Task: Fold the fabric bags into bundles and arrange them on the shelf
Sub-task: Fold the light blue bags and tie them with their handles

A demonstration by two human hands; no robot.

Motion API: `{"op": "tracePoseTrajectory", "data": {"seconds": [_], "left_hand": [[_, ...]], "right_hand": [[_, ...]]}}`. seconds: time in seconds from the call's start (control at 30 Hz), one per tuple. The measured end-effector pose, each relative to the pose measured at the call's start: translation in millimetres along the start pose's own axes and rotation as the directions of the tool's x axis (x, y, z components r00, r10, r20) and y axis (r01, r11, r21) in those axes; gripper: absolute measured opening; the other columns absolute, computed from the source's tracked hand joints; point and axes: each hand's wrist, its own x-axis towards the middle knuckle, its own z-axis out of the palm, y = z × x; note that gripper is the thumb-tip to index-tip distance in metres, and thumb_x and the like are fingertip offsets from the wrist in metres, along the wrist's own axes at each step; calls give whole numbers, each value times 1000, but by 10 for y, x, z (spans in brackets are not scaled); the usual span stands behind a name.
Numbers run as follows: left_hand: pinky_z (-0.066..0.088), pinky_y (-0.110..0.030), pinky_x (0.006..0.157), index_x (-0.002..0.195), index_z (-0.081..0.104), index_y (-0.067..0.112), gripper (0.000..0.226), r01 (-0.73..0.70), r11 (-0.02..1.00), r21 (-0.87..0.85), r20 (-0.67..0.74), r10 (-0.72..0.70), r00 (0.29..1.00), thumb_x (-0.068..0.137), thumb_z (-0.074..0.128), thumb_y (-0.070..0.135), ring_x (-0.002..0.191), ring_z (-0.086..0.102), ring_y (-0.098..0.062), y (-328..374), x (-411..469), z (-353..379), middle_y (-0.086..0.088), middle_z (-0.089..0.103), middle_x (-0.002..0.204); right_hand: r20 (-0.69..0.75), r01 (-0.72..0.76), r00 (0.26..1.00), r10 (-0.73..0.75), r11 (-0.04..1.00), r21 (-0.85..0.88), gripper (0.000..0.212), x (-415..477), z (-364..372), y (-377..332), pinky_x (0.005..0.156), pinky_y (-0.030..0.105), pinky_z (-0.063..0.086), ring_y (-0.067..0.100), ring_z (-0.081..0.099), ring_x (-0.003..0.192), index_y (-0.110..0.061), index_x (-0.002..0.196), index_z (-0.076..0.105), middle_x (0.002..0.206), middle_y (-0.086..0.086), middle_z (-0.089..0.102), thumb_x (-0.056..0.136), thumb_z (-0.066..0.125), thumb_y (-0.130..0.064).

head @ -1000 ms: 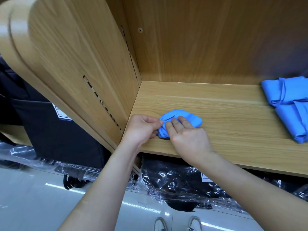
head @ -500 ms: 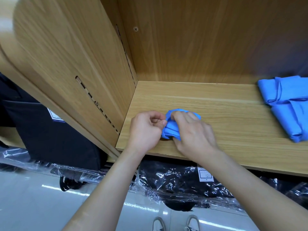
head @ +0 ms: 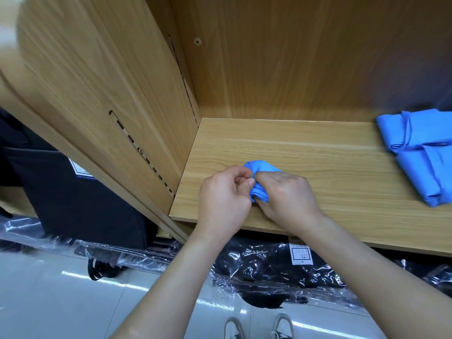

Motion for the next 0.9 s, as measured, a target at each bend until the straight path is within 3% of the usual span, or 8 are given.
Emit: {"op": "tracePoseTrajectory", "data": {"seconds": [0.07,0.17,0.23,0.3,0.4,0.57,0.77,0.9], "left_hand": [[54,-32,76,109,71,24,27,-45,996,-81,34,48,998,82,65,27,71,64,-10,64,-100,57,8,68,74],[50,-22,71,121,62,33,37,-97,980,-172,41,105,994,87,69,22,66,59,-6,99,-211,108,6,64,71],[47,-19,68,112,60,36,37,-124,956,-267,-68,109,992,84,73,17,67,53,-4,46,-201,51,6,57,73],[48,-19,74,106,58,38,39,-164,968,-192,-169,132,977,75,76,22,76,52,-3,-37,-176,-15,10,52,84],[52,-26,85,102,55,41,50,-130,978,-162,-84,118,989,69,85,19,97,54,0,-103,-198,29,12,50,103],[53,-23,77,102,60,38,42,-29,953,-300,-96,0,995,74,83,17,91,58,-1,-112,-211,123,7,60,103],[45,-18,73,83,62,29,24,110,935,-338,-52,-136,989,79,78,12,67,52,2,-46,-90,179,12,60,78],[46,-21,69,83,59,25,15,-19,984,-178,-115,-1,993,85,73,19,68,54,-2,-18,-90,229,11,61,77]], "right_hand": [[9,-233,972,235,955,185,14,59,-46,0,51,34,46,29,62,60,-15,81,65,67,5,67,79,59,-27],[181,-497,843,507,605,622,5,118,-88,2,60,35,46,15,54,60,-14,76,67,64,-3,64,77,72,-14],[209,-521,783,586,432,736,7,95,-118,-1,59,31,41,7,48,60,-11,75,68,65,-4,62,77,75,-10],[238,-513,751,616,317,798,11,48,-168,-13,64,30,42,8,52,66,-9,78,69,73,0,66,75,78,-16],[297,-503,713,635,168,848,30,16,-245,-84,68,32,42,14,54,74,1,84,66,79,7,66,69,71,-24],[488,-434,568,663,-262,862,11,-62,-318,-158,72,35,51,17,67,76,-8,84,68,82,5,72,90,59,-5],[516,-219,458,724,-471,854,14,-80,-299,-298,94,50,52,27,69,100,-6,104,67,111,15,71,94,58,-8],[428,-189,463,776,-386,903,27,-86,-248,-386,94,47,53,32,66,108,0,117,62,115,18,69,90,61,1]]}}
